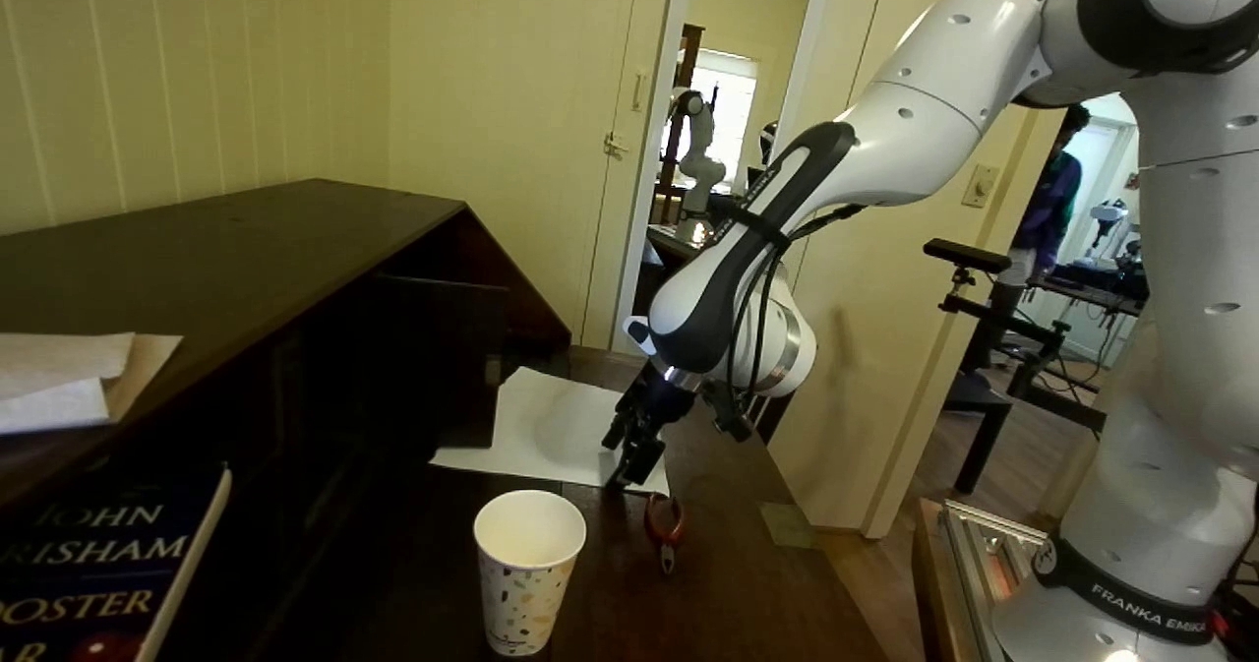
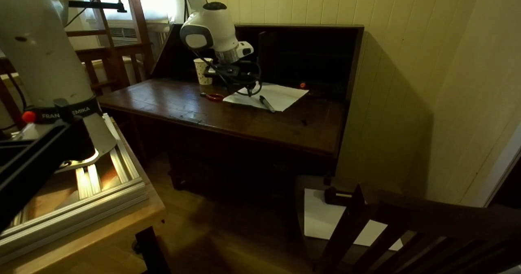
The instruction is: Put the paper on top of the shelf
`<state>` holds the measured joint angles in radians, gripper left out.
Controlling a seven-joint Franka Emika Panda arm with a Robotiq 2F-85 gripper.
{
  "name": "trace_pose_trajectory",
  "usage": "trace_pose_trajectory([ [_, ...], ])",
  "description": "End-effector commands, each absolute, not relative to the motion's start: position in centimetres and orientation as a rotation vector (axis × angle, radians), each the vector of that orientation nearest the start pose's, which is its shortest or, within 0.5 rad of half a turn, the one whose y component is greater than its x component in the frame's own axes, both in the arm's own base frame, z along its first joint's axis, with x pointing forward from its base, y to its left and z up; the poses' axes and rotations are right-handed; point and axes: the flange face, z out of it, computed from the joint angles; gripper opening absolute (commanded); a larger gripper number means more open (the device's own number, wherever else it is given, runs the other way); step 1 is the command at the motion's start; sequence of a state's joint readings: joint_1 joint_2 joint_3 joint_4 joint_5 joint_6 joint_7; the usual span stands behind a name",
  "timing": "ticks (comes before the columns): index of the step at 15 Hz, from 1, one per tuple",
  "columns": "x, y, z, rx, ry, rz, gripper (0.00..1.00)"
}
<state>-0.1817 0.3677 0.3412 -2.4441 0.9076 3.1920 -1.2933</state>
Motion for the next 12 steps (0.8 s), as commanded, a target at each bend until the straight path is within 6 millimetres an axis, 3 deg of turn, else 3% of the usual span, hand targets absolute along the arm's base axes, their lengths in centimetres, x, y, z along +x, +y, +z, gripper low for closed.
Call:
trace_pose_trajectory([
  [1,49.1,1.1,17.4,-2.961,-0.763,-0.619,0.96],
  [2,49.0,1.1,17.3,-2.962,-0.769,-0.625,0.87],
  [5,49.1,1.1,17.5,-2.965,-0.769,-0.653,0.72],
  [7,49.1,1.1,17.8,-2.966,-0.769,-0.67,0.68],
  [12,48.9,1.0,18.6,-2.961,-0.774,-0.692,0.78],
])
